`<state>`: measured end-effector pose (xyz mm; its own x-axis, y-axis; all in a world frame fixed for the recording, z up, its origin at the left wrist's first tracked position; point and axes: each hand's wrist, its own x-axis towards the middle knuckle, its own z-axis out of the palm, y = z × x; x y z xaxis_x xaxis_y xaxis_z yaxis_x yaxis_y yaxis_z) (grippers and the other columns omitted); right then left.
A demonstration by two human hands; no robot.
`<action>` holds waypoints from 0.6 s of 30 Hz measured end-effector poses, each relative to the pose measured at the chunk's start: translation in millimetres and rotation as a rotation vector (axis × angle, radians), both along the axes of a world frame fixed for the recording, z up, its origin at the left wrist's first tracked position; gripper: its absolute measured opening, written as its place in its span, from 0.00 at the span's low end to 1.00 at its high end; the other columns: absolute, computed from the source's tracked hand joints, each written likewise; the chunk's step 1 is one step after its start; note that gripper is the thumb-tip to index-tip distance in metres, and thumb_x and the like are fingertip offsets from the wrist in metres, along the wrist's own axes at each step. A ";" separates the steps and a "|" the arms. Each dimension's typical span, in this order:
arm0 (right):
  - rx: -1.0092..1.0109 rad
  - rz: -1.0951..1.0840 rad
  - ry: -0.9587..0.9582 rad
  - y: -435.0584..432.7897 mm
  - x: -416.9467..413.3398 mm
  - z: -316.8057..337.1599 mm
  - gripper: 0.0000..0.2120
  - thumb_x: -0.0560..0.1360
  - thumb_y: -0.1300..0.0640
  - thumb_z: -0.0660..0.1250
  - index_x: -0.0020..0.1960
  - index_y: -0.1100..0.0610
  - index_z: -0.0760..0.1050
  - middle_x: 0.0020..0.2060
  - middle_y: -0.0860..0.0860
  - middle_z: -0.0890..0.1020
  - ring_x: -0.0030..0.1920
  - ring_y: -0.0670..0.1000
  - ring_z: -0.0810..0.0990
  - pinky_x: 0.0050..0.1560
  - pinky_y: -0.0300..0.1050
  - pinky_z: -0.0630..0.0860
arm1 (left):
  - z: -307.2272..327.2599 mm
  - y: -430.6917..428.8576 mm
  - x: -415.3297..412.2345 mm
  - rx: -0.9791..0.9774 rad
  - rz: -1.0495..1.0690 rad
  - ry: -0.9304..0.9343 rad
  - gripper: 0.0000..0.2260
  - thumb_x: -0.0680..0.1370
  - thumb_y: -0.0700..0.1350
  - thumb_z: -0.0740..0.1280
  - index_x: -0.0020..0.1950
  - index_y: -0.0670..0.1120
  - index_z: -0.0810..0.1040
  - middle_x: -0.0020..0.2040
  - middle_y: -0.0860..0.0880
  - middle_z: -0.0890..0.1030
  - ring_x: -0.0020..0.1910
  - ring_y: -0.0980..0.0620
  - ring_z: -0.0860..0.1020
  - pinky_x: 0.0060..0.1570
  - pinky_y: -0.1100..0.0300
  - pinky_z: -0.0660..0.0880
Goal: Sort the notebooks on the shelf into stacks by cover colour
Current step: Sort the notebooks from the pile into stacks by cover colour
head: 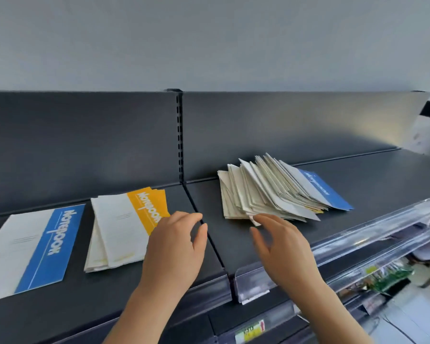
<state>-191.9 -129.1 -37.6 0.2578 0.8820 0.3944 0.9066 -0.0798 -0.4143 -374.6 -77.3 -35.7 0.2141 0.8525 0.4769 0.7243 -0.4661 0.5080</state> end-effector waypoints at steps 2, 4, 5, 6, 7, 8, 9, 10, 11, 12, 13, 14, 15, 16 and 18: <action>0.001 -0.031 0.015 2.2 22.1 -0.7 0.15 0.78 0.50 0.61 0.63 0.51 0.75 0.60 0.44 0.78 0.61 0.48 0.75 0.59 0.39 0.68 | 0.3 4.4 20.4 -0.005 -0.033 -0.010 0.14 0.79 0.51 0.62 0.61 0.50 0.78 0.55 0.55 0.79 0.54 0.54 0.74 0.51 0.61 0.72; 0.015 -0.059 0.035 6.3 41.7 0.1 0.14 0.78 0.51 0.61 0.61 0.52 0.77 0.59 0.45 0.79 0.59 0.48 0.76 0.57 0.39 0.69 | 2.5 10.5 38.8 -0.005 -0.057 -0.017 0.14 0.79 0.51 0.62 0.62 0.50 0.78 0.55 0.56 0.79 0.54 0.54 0.74 0.52 0.60 0.73; 0.027 -0.074 0.054 8.9 50.9 0.7 0.13 0.78 0.53 0.61 0.60 0.52 0.77 0.58 0.45 0.80 0.57 0.49 0.77 0.54 0.39 0.69 | 3.5 14.5 47.4 0.001 -0.071 -0.016 0.14 0.78 0.51 0.62 0.62 0.50 0.78 0.55 0.56 0.79 0.54 0.54 0.74 0.51 0.59 0.73; 0.039 -0.091 0.072 11.4 59.8 1.4 0.12 0.78 0.53 0.62 0.59 0.52 0.78 0.57 0.45 0.80 0.56 0.50 0.78 0.52 0.38 0.70 | 4.8 18.9 55.3 0.005 -0.088 -0.014 0.13 0.78 0.50 0.62 0.61 0.50 0.79 0.54 0.55 0.79 0.53 0.53 0.74 0.51 0.59 0.73; 0.050 -0.111 0.080 14.4 68.7 1.8 0.12 0.77 0.53 0.62 0.58 0.52 0.78 0.56 0.46 0.81 0.55 0.50 0.78 0.51 0.38 0.70 | 5.8 24.0 63.0 0.007 -0.105 -0.012 0.13 0.78 0.50 0.62 0.60 0.50 0.79 0.53 0.55 0.80 0.52 0.53 0.74 0.50 0.59 0.73; 0.053 -0.131 0.082 17.3 77.2 2.7 0.12 0.78 0.53 0.62 0.59 0.52 0.78 0.57 0.45 0.80 0.56 0.49 0.78 0.51 0.38 0.70 | 7.2 29.4 70.4 0.004 -0.123 -0.006 0.13 0.79 0.50 0.62 0.60 0.50 0.79 0.53 0.55 0.80 0.52 0.53 0.74 0.49 0.59 0.73; 0.051 -0.149 0.083 20.2 85.4 4.2 0.13 0.78 0.52 0.61 0.60 0.52 0.77 0.58 0.44 0.79 0.58 0.48 0.77 0.52 0.38 0.70 | 8.7 35.0 77.6 -0.002 -0.143 0.000 0.13 0.79 0.50 0.61 0.60 0.49 0.79 0.53 0.54 0.79 0.52 0.53 0.74 0.49 0.58 0.73; 0.045 -0.164 0.088 23.0 93.8 5.3 0.14 0.78 0.51 0.61 0.61 0.51 0.77 0.59 0.44 0.79 0.58 0.47 0.77 0.53 0.38 0.70 | 10.5 40.3 84.6 -0.009 -0.162 0.001 0.13 0.79 0.50 0.61 0.60 0.49 0.79 0.53 0.55 0.79 0.53 0.53 0.74 0.50 0.59 0.73; 0.041 -0.178 0.097 25.8 102.1 6.6 0.14 0.78 0.51 0.60 0.61 0.50 0.77 0.60 0.43 0.78 0.57 0.47 0.78 0.53 0.38 0.70 | 12.3 45.0 92.3 -0.013 -0.180 -0.007 0.13 0.79 0.50 0.61 0.61 0.49 0.78 0.54 0.55 0.79 0.54 0.53 0.73 0.51 0.60 0.72; 0.033 -0.193 0.111 28.6 110.6 7.8 0.14 0.78 0.51 0.59 0.61 0.50 0.77 0.60 0.43 0.78 0.54 0.47 0.79 0.52 0.39 0.71 | 14.5 49.0 100.4 -0.016 -0.196 -0.018 0.13 0.79 0.50 0.60 0.61 0.49 0.78 0.55 0.55 0.79 0.55 0.53 0.73 0.52 0.60 0.71; 0.026 -0.210 0.121 31.5 119.2 8.4 0.13 0.79 0.51 0.59 0.60 0.50 0.77 0.59 0.44 0.79 0.51 0.47 0.80 0.50 0.40 0.72 | 16.5 52.4 108.8 -0.014 -0.212 -0.025 0.13 0.80 0.50 0.60 0.61 0.50 0.78 0.55 0.55 0.78 0.55 0.53 0.73 0.53 0.61 0.71; 0.013 -0.228 0.122 34.3 128.5 8.6 0.13 0.79 0.51 0.59 0.59 0.51 0.77 0.59 0.45 0.79 0.50 0.48 0.80 0.50 0.42 0.72 | 18.1 55.5 117.7 -0.012 -0.229 -0.025 0.13 0.80 0.50 0.60 0.62 0.50 0.78 0.55 0.55 0.79 0.56 0.53 0.73 0.54 0.61 0.70; -0.005 -0.246 0.119 37.2 138.1 8.0 0.13 0.79 0.51 0.59 0.59 0.52 0.77 0.60 0.46 0.79 0.52 0.49 0.80 0.51 0.44 0.73 | 19.7 57.5 126.6 -0.012 -0.244 -0.023 0.13 0.80 0.50 0.60 0.62 0.50 0.78 0.54 0.55 0.79 0.56 0.53 0.73 0.55 0.61 0.70; -0.028 -0.263 0.119 40.2 148.1 6.5 0.14 0.79 0.51 0.58 0.60 0.53 0.76 0.61 0.47 0.78 0.55 0.50 0.79 0.53 0.45 0.72 | 20.9 59.5 135.5 -0.015 -0.256 -0.018 0.13 0.80 0.50 0.60 0.61 0.49 0.78 0.54 0.54 0.79 0.56 0.53 0.73 0.55 0.60 0.71; -0.074 -0.293 0.131 47.4 167.9 3.4 0.15 0.80 0.51 0.57 0.63 0.53 0.75 0.64 0.47 0.76 0.60 0.51 0.76 0.56 0.45 0.71 | 22.4 64.2 153.0 -0.018 -0.268 -0.006 0.12 0.80 0.49 0.60 0.58 0.48 0.79 0.52 0.53 0.79 0.54 0.52 0.74 0.53 0.59 0.71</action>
<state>-24.0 -81.7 -34.2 0.5491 0.7879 0.2787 0.7802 -0.3637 -0.5090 -221.6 -13.1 -13.3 0.4304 0.7743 0.4640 0.5731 -0.6315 0.5222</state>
